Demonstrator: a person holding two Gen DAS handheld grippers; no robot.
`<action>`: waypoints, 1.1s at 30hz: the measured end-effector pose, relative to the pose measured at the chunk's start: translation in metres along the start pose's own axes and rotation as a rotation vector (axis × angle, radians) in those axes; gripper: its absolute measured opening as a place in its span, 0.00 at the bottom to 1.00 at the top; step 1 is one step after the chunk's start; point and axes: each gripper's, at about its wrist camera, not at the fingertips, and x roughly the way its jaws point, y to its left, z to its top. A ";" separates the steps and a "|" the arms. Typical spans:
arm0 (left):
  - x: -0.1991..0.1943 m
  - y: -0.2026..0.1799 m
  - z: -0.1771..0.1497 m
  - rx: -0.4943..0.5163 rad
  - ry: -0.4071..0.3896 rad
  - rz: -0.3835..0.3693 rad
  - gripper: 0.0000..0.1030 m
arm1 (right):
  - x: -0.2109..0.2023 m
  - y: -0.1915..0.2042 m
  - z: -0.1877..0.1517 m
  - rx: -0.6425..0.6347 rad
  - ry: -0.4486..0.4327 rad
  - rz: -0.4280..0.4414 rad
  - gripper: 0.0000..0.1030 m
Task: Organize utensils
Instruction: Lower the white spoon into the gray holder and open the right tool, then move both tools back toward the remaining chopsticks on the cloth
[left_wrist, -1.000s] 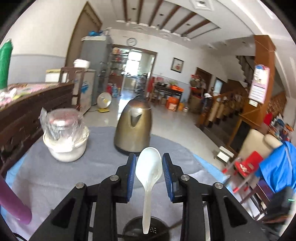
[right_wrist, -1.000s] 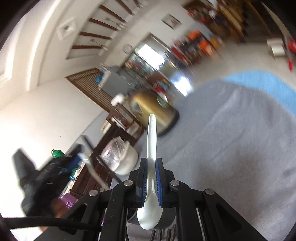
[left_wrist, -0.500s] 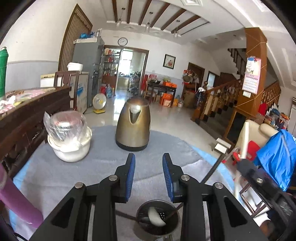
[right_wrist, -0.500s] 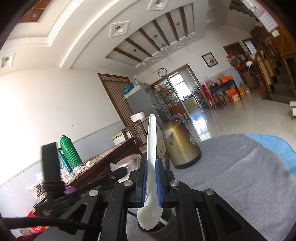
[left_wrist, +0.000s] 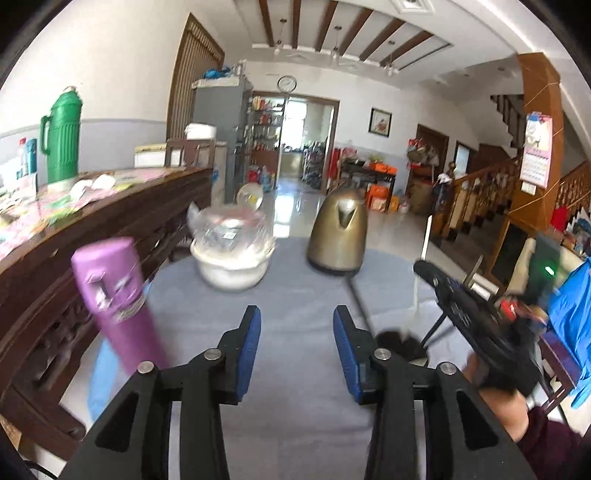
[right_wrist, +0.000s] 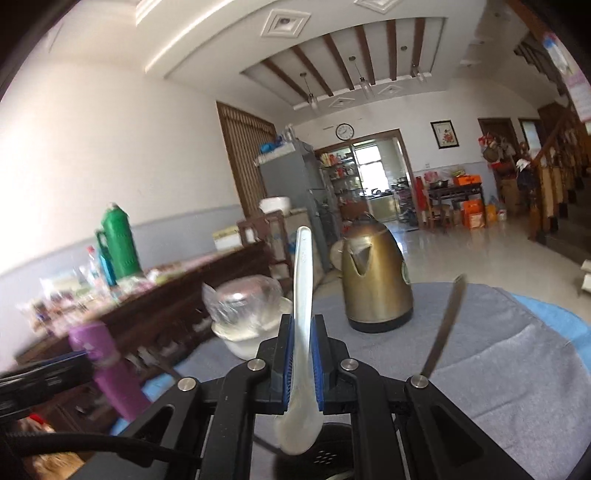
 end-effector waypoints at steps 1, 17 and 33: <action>-0.001 0.004 -0.004 -0.004 0.010 0.005 0.41 | 0.008 0.001 -0.005 -0.021 0.007 -0.021 0.11; 0.016 0.004 -0.048 -0.021 0.190 -0.026 0.45 | -0.083 -0.010 -0.010 -0.004 0.016 -0.057 0.11; 0.019 -0.059 -0.119 0.082 0.388 0.058 0.51 | -0.148 -0.098 -0.093 0.227 0.243 -0.046 0.12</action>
